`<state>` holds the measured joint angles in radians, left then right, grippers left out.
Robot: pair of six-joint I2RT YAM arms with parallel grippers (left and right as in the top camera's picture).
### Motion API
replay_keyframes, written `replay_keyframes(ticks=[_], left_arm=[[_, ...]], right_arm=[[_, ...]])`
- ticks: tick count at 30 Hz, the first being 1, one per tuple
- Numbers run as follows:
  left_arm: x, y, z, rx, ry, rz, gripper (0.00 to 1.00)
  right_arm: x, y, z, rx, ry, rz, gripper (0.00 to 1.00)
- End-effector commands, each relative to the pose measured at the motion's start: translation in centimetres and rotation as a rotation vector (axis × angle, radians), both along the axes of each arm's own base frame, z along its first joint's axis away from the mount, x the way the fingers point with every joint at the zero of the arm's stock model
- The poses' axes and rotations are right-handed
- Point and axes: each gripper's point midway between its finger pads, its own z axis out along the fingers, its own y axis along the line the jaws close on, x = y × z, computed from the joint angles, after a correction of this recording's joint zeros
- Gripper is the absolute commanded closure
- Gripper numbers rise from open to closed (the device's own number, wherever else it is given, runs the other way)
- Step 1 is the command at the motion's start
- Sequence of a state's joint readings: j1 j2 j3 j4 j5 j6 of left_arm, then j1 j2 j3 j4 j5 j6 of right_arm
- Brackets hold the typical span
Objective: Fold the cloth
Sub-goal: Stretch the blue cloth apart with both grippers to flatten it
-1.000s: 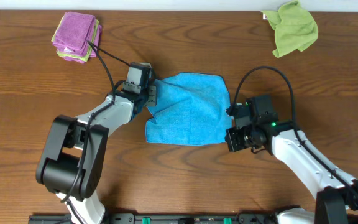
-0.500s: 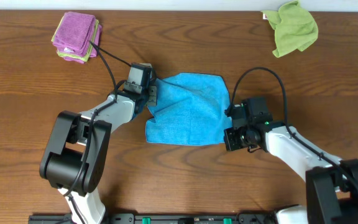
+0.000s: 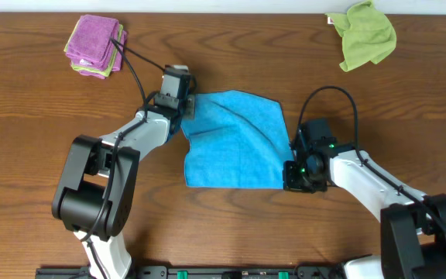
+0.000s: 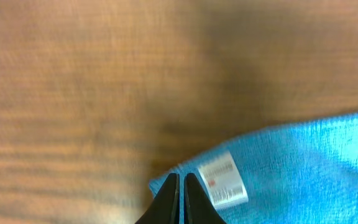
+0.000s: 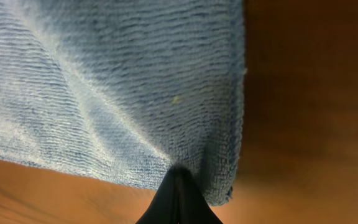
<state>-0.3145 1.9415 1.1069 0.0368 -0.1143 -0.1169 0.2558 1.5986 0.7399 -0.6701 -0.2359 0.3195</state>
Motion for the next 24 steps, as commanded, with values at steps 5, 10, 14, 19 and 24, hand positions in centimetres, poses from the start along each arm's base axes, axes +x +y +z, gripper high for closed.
replay_keyframes(ticks=[5,10,14,19,24], left_arm=[[2.4,-0.1,2.4,0.027,-0.068,-0.004,0.95],[2.6,-0.5,3.3,0.023,-0.039,-0.015,0.94],[0.2,-1.2,1.9,-0.012,0.103,-0.05,0.94],[-2.6,-1.4,0.3,-0.071,0.246,-0.017,0.94],[-3.2,-2.6,0.0,-0.113,0.275,-0.051,0.94]], right_arm=[[-5.0,-2.8,-2.7,-0.158,0.188,-0.073,0.98],[-5.0,-1.7,-2.5,-0.098,0.202,-0.073,0.98],[-4.5,-1.7,-2.5,-0.099,0.18,-0.073,0.98],[-4.1,-1.6,-2.5,-0.095,0.165,-0.073,0.98],[-3.3,-1.3,-2.5,-0.085,0.136,-0.07,0.98]])
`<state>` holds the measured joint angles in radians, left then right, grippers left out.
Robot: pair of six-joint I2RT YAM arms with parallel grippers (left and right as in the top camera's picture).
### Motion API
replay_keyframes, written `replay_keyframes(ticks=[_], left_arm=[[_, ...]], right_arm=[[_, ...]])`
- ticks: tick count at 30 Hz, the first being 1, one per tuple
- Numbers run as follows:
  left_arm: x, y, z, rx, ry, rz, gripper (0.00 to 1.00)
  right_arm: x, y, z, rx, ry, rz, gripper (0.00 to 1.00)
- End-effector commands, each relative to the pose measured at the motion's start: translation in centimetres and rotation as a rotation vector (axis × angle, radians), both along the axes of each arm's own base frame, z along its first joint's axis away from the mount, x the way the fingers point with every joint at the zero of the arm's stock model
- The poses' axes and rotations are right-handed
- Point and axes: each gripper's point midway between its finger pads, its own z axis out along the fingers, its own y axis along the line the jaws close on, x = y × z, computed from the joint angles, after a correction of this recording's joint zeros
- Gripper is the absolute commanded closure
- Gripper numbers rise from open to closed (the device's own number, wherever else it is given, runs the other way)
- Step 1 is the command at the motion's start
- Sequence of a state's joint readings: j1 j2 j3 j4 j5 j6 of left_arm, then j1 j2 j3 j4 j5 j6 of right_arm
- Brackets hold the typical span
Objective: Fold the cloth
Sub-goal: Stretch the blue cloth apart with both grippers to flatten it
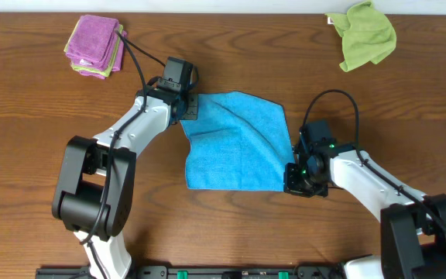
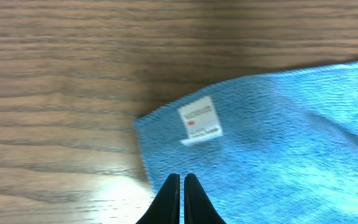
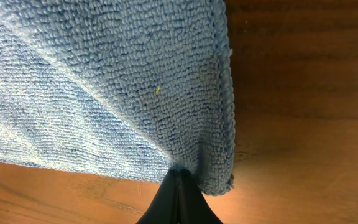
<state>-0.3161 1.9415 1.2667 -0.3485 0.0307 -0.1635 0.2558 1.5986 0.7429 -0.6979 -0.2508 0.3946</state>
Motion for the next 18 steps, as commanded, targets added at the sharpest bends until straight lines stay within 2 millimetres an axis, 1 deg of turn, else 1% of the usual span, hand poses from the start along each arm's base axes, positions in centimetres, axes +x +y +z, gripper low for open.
replay_keyframes(ticks=[1,6,10,13,16,18], left_arm=[[-0.1,-0.9,-0.5,-0.042,0.025,0.0,0.94],[-0.5,-0.8,-1.9,-0.034,0.062,0.014,0.94],[-0.8,-0.7,-3.4,-0.025,0.092,0.018,0.94],[-0.8,-0.6,-4.1,-0.02,0.1,0.019,0.95],[-0.3,0.4,-4.4,0.041,0.079,0.037,0.94],[0.0,0.8,-4.5,0.074,0.062,0.014,0.94]], right_arm=[[-2.6,-1.4,-2.5,-0.087,0.091,0.005,0.99],[-2.2,-1.3,-2.6,-0.083,0.076,0.004,0.98],[-2.1,-1.3,-2.6,-0.08,0.073,0.004,0.98],[-2.2,-1.1,-2.5,-0.073,0.076,0.004,0.99],[-2.3,-0.8,-2.5,-0.052,0.081,0.003,0.99],[-2.3,-0.8,-2.5,-0.054,0.082,0.003,0.99]])
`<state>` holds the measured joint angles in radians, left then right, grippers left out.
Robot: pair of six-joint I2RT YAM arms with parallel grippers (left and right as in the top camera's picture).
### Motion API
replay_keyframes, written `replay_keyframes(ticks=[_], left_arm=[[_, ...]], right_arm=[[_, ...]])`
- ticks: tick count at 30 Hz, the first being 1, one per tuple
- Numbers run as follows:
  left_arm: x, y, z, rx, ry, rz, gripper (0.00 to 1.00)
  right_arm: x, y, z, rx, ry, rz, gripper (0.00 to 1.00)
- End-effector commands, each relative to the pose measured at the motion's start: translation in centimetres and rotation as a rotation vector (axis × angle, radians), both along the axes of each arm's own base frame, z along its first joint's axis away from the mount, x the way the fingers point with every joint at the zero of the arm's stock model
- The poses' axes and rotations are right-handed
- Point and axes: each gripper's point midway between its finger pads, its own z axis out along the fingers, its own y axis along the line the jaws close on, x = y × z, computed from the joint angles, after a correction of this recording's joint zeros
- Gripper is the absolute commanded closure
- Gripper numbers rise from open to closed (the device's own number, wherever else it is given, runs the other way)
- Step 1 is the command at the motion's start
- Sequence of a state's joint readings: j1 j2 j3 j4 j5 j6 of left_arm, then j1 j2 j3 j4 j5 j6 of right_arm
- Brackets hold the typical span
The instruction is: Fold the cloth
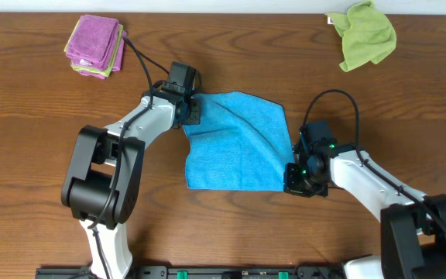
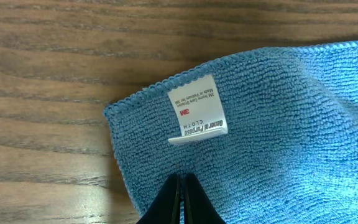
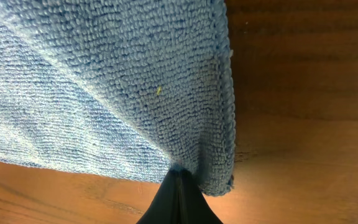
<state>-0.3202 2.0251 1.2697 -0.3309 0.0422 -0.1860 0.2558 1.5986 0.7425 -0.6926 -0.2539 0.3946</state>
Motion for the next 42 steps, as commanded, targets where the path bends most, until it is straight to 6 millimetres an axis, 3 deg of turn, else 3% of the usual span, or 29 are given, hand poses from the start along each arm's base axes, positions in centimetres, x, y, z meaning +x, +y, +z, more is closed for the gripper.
replay_keyframes(ticks=[1,8,16,20,27,30,32,34,35,38,41,42], left_arm=[[0.7,1.4,-1.3,0.088,-0.01,0.001,0.94],[2.2,3.4,-2.9,0.111,-0.035,0.032,0.94],[4.4,3.7,-1.1,0.118,-0.096,-0.002,0.95],[5.2,3.3,1.2,0.115,-0.088,-0.006,0.94],[6.5,2.8,8.3,0.079,-0.126,0.044,0.94],[5.1,2.5,9.9,0.063,-0.108,0.046,0.94],[3.1,1.3,10.2,0.017,-0.043,0.015,0.94],[0.5,-0.3,9.6,-0.032,0.056,-0.013,0.94],[-0.7,-0.9,9.0,-0.034,0.1,-0.013,0.94],[-3.3,-2.3,7.3,-0.009,0.172,-0.039,0.94],[-6.3,-3.6,5.7,0.019,0.25,-0.066,0.94],[-7.3,-3.8,5.2,0.031,0.277,-0.077,0.94]], right_arm=[[-2.4,-1.0,-2.5,-0.062,0.085,0.002,0.99],[-2.5,-1.0,-2.5,-0.067,0.093,-0.005,0.99],[-3.1,-0.9,-2.4,-0.056,0.117,-0.004,0.99],[-1.8,0.3,-1.1,0.006,0.088,0.01,0.98],[2.2,1.8,5.7,0.082,-0.119,0.045,0.99],[3.6,2.2,9.3,0.114,-0.25,0.05,0.98],[4.3,2.1,11.9,0.128,-0.354,0.052,0.98],[5.0,1.1,13.7,0.118,-0.444,0.04,0.73],[5.3,0.5,14.1,0.115,-0.468,0.031,0.67],[6.1,-1.4,14.5,0.106,-0.5,0.002,0.52],[7.7,-2.5,14.8,0.176,-0.547,0.015,0.47],[8.4,-2.8,15.0,0.206,-0.571,0.018,0.41]])
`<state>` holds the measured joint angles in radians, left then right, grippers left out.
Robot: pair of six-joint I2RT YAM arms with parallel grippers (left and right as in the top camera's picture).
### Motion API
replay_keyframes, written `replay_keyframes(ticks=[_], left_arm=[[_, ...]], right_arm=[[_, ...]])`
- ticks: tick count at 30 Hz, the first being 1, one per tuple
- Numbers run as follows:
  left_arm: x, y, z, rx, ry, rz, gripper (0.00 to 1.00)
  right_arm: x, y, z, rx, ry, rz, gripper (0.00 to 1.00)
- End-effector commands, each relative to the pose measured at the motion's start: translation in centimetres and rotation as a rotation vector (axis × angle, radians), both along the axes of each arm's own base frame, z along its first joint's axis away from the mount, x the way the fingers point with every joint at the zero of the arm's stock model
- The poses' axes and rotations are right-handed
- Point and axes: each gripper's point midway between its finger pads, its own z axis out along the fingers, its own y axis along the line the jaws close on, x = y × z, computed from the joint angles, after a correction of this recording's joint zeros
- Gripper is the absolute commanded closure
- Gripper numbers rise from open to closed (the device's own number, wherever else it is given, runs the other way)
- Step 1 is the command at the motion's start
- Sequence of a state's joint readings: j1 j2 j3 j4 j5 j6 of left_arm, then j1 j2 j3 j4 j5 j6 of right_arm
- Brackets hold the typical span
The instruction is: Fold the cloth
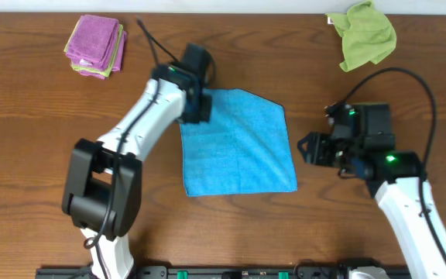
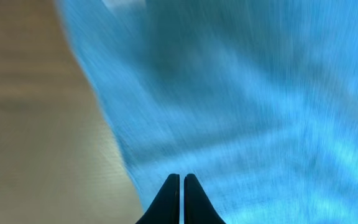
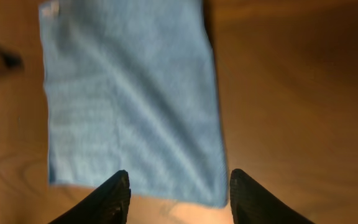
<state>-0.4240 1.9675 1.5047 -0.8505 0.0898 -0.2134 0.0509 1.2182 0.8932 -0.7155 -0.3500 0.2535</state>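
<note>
The blue cloth (image 1: 238, 143) lies spread flat in the middle of the table, roughly square, with no fold in it. My left gripper (image 1: 197, 108) is over its far left corner, fingers shut together just above the blue fabric (image 2: 229, 93), and the left wrist view is blurred. My right gripper (image 1: 310, 147) hangs open to the right of the cloth, raised off the table. In the right wrist view its fingers (image 3: 114, 196) stand wide apart, the whole cloth (image 3: 129, 99) showing beyond them.
A folded stack of pink and green cloths (image 1: 95, 45) sits at the far left corner. A crumpled green cloth (image 1: 366, 32) lies at the far right. Bare wooden table (image 1: 37, 155) surrounds the blue cloth on all sides.
My right gripper has let go of the cloth's near right corner, opened, and now sits higher and further right. The diagonal ridge is gone and the cloth lies flat. My left gripper has shifted onto the corner.
At first my right gripper was shut on the near right corner, pulling a ridge across the cloth, with my left gripper shut beside the labelled far left corner. The left then stood over the label while the right kept hold. Now the right is open and clear.
</note>
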Motion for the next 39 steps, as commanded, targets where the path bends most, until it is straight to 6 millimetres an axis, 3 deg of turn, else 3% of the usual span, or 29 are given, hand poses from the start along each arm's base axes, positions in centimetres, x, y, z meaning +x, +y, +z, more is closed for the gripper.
replay_keyframes(ticks=[1,3,6,11,15,20,29,39], left_arm=[[-2.5,-0.4,-1.2,0.016,0.073,0.005,0.94],[-4.0,-0.3,-2.1,0.035,0.11,-0.009,0.94],[-5.3,0.3,-2.8,0.047,0.138,0.004,0.94],[-6.6,1.4,-1.9,0.074,0.108,0.001,0.94],[-8.6,1.5,-2.1,0.049,0.145,0.025,0.94],[-11.4,1.7,-1.8,0.062,0.131,0.016,0.94],[-14.9,2.0,-4.2,0.052,0.197,0.036,0.94],[-15.2,2.2,-5.8,0.038,0.179,0.061,0.94]], right_arm=[[1.4,-0.1,0.6,0.082,-0.061,0.081,0.38],[2.5,0.2,0.5,0.153,-0.084,0.116,0.31],[3.6,0.3,-0.9,0.219,-0.064,0.127,0.3],[6.2,1.8,-2.2,0.347,-0.108,0.197,0.27],[7.7,1.8,-3.0,0.384,-0.115,0.168,0.27],[8.5,2.2,-4.1,0.429,-0.108,0.172,0.25],[8.7,2.3,-6.5,0.455,-0.052,0.153,0.17],[8.8,3.2,-8.8,0.479,-0.008,0.16,0.16]])
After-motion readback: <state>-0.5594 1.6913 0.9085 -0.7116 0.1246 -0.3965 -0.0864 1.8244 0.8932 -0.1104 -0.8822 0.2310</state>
